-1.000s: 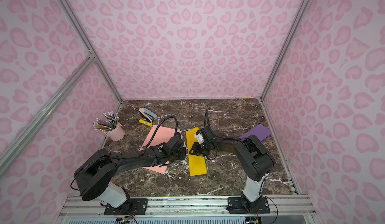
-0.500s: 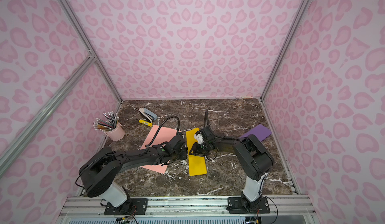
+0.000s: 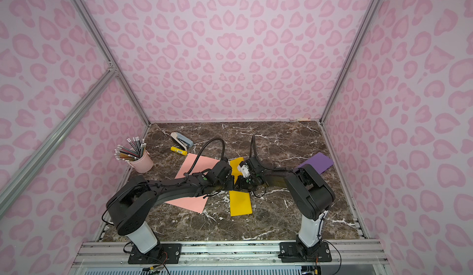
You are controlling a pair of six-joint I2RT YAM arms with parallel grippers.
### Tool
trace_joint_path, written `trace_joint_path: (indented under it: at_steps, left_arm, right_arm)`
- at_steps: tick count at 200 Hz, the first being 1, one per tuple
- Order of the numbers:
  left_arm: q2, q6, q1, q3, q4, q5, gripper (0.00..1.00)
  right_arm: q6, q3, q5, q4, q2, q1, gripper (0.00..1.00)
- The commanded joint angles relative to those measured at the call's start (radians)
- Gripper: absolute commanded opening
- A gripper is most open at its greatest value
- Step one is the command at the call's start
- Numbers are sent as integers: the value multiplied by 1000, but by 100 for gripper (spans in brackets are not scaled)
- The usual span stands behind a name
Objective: Fold the rectangular paper in half along the long edge
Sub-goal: Fold the paper at the center of the board.
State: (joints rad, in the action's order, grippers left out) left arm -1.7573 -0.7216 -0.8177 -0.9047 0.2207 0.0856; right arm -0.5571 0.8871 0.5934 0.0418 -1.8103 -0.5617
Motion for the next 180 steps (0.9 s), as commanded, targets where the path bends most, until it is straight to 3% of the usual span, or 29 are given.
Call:
trace_joint_path:
  at_steps: [1, 127, 180]
  left_arm:
    - [-22, 17, 8, -12, -25, -1, 4]
    - [-76, 3, 13, 43, -65, -28, 4]
    - [-51, -11, 12, 94, -69, -20, 4]
  right_arm:
    - [10, -10, -42, 41, -7, -2, 18]
    - [7, -14, -16, 34, 9, 1, 11]
    - [23, 58, 59, 49, 56, 75, 9]
